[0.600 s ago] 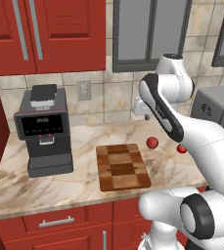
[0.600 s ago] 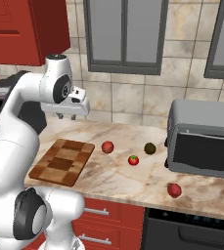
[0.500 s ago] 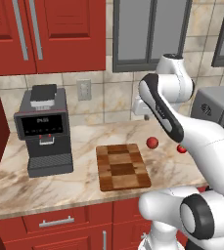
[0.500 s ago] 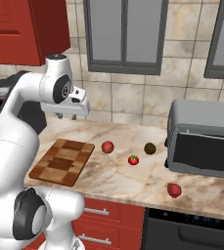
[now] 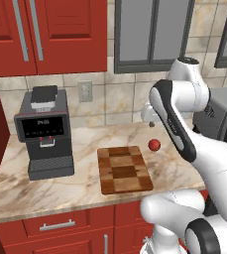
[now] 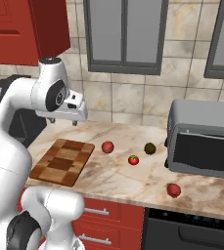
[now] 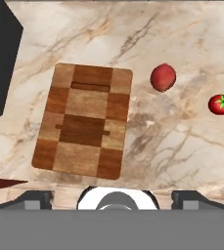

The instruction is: Place the avocado, onion, tomato, and bell pepper on the cutting board.

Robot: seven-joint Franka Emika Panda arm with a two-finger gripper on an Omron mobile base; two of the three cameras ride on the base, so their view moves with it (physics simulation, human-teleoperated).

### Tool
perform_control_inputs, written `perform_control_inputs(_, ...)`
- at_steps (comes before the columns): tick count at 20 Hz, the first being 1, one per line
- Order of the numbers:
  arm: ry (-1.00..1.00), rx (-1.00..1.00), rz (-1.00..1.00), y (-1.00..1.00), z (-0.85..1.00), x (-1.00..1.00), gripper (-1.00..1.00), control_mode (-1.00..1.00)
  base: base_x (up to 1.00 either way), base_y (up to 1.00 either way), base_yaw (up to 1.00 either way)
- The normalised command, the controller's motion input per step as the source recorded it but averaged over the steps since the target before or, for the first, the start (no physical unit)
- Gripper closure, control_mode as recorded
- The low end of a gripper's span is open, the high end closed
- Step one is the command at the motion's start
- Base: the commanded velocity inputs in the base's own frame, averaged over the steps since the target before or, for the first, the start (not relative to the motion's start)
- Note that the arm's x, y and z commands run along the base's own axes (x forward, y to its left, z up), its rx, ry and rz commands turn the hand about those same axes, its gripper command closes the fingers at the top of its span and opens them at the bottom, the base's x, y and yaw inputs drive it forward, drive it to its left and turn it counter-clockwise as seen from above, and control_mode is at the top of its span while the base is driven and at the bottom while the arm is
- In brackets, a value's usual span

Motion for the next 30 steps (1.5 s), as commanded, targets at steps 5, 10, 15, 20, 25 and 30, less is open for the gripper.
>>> perform_control_inputs(5, -0.05, 0.01, -0.05, -0.01, 0.00, -0.20, -1.00, -1.00, 0.00, 0.00, 0.00)
perform_control_inputs(10, 0.00, 0.00, 0.00, -0.22, 0.03, -0.38, -1.00, -1.00, 0.00, 0.00, 0.00)
perform_control_inputs(15, 0.00, 0.00, 0.00, -0.53, 0.06, -0.55, -1.00, -1.00, 0.00, 0.00, 0.00)
perform_control_inputs(20, 0.00, 0.00, 0.00, -0.51, 0.03, -0.53, -1.00, -1.00, 0.00, 0.00, 0.00)
perform_control_inputs(25, 0.00, 0.00, 0.00, -0.63, 0.00, -0.40, -1.00, -1.00, 0.00, 0.00, 0.00)
perform_control_inputs(30, 0.03, 0.00, -0.03, -0.71, 0.00, -0.21, -1.00, -1.00, 0.00, 0.00, 0.00)
